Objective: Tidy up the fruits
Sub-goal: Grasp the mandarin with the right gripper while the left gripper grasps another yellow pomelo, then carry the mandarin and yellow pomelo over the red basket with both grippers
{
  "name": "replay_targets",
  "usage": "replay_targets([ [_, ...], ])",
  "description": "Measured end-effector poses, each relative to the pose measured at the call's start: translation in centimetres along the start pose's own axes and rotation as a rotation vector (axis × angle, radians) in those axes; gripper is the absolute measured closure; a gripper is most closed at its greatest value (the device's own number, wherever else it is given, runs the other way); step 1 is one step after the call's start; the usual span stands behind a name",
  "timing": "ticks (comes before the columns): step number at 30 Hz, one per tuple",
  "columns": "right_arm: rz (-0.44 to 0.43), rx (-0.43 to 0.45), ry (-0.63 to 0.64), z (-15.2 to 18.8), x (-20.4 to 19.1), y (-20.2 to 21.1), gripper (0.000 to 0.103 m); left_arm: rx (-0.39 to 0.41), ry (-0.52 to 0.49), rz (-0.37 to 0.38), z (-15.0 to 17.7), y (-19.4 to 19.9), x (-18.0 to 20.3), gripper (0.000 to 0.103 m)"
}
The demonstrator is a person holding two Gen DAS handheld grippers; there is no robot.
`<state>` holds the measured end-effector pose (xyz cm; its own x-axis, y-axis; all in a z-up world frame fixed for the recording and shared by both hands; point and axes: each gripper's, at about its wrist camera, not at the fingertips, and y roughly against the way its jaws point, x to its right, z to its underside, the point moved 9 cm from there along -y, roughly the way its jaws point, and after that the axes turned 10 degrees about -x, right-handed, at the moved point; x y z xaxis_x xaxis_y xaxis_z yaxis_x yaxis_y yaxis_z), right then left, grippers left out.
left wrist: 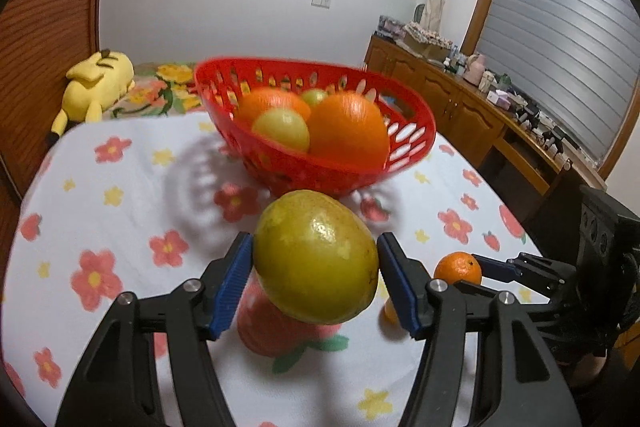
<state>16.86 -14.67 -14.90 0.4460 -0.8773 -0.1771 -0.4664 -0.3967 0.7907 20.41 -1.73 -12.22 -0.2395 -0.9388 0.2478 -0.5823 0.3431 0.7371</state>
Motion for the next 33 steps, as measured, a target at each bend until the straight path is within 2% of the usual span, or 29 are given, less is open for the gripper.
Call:
replay_targets([
  [9, 0.03, 0.089, 0.051, -5.0, 0.5, 3.8, 0.058, 0.107, -0.016, -0.011, -3.5, 3.9, -0.4, 0.041],
  [16, 0.042, 0.134, 0.079, -8.7, 0.7, 5.4, 0.058, 0.139, -0.036, -0.026, -5.2, 5.0, -0.4, 0.041],
  [23, 0.062, 0.121, 0.129, -11.4, 0.7, 4.4, 0.058, 0.146, -0.055, -0.029, -6.7, 4.4, -0.2, 0.041],
  [33, 0.056, 0.067, 0.178, -13.8, 0.9, 0.4, 0.058, 0.123, -0.055, -0.037, -8.9, 2.1, -1.0, 0.041],
])
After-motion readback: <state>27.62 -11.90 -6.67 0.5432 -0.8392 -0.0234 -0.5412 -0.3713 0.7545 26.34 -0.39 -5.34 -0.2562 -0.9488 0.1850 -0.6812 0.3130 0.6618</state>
